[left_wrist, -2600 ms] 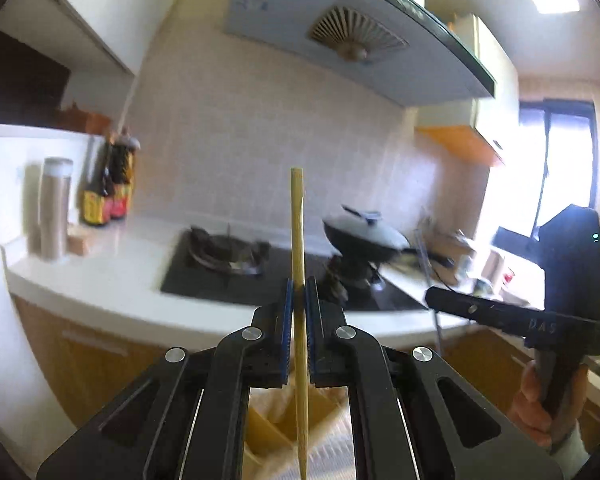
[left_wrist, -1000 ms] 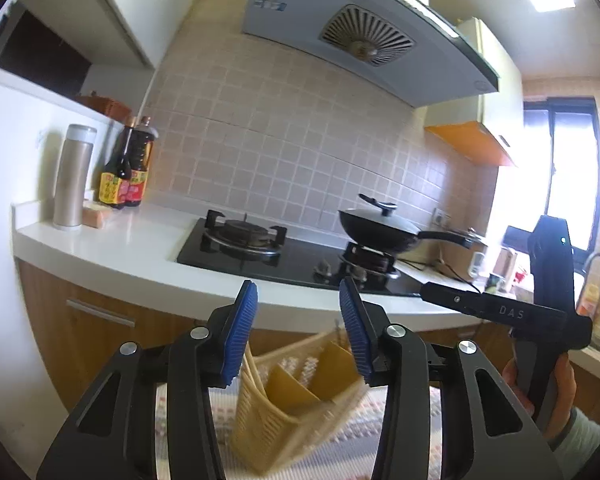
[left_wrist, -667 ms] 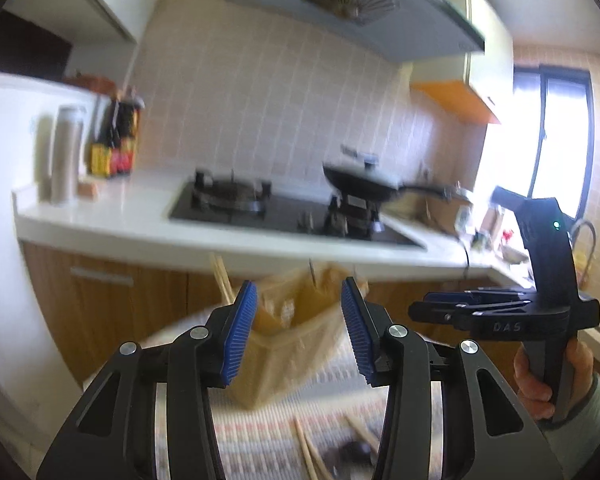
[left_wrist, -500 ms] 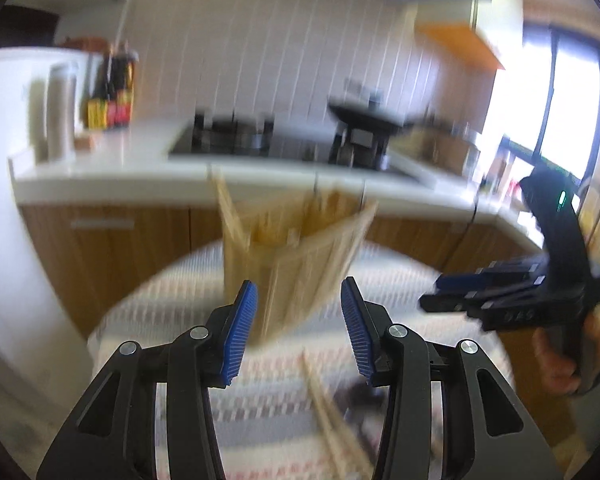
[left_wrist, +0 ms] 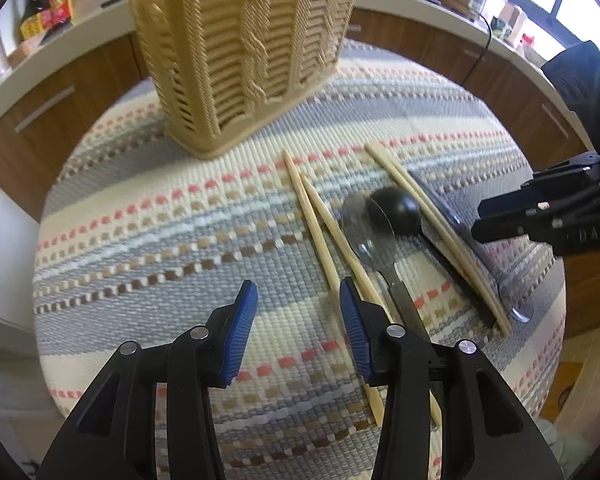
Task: Organize utensils
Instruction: 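Move both tools back over the remaining utensils on the cloth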
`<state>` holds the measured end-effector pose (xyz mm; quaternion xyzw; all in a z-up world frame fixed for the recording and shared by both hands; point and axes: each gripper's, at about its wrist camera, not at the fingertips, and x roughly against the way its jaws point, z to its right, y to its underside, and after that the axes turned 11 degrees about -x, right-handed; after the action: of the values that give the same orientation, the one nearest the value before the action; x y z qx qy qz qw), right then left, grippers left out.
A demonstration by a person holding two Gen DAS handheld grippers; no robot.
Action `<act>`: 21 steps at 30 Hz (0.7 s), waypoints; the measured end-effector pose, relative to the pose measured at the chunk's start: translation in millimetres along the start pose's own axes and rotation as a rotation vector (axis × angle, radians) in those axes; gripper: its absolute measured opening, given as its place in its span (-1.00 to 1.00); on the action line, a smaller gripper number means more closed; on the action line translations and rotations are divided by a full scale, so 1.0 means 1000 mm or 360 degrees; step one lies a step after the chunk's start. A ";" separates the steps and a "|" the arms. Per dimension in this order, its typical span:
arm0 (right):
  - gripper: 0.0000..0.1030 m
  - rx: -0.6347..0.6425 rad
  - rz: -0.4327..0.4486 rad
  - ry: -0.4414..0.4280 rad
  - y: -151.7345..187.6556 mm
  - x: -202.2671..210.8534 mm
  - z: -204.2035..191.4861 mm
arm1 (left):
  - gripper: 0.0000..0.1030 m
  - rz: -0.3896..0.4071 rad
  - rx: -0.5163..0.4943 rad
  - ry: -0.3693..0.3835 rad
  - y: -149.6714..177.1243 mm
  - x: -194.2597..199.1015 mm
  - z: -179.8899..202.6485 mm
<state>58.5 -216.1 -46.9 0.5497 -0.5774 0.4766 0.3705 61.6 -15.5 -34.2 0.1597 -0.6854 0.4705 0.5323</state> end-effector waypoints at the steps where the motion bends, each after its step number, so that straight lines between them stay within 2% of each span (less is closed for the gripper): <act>1: -0.42 0.0015 -0.0011 0.0015 0.004 -0.002 -0.001 | -0.26 -0.0017 -0.0007 0.0007 0.001 -0.002 0.001; 11: -0.48 0.0148 0.0033 0.0203 0.033 -0.011 -0.027 | -0.25 -0.0067 -0.0046 -0.0031 -0.003 -0.008 0.009; 18: -0.53 0.0244 0.0042 0.0336 0.028 -0.026 -0.046 | -0.27 -0.0128 -0.0093 -0.0058 -0.019 -0.019 0.014; 21: -0.59 0.0235 0.0038 0.0342 0.027 -0.030 -0.052 | -0.24 -0.0150 -0.0114 -0.0077 -0.028 -0.026 0.017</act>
<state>31.0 -159.2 -65.4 0.5144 -0.5042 0.5782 0.3831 82.1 -50.9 -43.0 0.1841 -0.7062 0.4161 0.5425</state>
